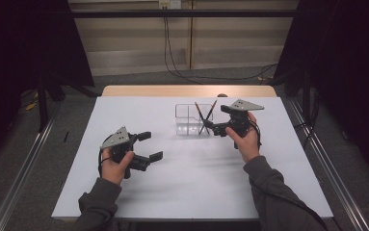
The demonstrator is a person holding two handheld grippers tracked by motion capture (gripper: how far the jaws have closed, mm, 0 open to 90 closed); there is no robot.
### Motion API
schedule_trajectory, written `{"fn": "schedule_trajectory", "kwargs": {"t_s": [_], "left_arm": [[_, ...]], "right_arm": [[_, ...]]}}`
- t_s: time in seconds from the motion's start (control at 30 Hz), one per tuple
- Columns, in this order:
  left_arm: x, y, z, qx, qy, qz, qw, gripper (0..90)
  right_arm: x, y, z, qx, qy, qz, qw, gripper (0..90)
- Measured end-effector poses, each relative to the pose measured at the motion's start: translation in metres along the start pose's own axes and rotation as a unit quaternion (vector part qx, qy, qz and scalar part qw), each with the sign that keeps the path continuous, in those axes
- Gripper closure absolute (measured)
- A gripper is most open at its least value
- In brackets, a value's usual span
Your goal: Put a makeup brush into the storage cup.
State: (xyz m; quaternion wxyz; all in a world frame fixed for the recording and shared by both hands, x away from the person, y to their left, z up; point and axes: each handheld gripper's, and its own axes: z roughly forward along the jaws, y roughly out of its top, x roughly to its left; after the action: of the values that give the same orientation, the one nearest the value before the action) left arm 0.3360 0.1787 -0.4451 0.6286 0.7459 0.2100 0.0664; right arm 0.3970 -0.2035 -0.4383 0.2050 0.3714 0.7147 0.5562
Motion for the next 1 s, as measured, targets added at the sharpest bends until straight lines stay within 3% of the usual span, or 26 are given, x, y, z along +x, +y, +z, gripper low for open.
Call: {"fn": "schedule_trajectory", "kwargs": {"t_s": [0.53, 1.0], "left_arm": [[-0.001, 0.001, 0.002, -0.003, 0.000, -0.004, 1.0000, 3.7], [-0.005, 0.001, 0.004, 0.003, 0.000, 0.000, 1.0000, 3.7]], "right_arm": [[0.001, -0.003, -0.005, -0.002, 0.014, 0.003, 0.9999, 0.0], [0.001, -0.009, -0.023, 0.001, 0.016, 0.003, 0.9999, 0.0]]}}
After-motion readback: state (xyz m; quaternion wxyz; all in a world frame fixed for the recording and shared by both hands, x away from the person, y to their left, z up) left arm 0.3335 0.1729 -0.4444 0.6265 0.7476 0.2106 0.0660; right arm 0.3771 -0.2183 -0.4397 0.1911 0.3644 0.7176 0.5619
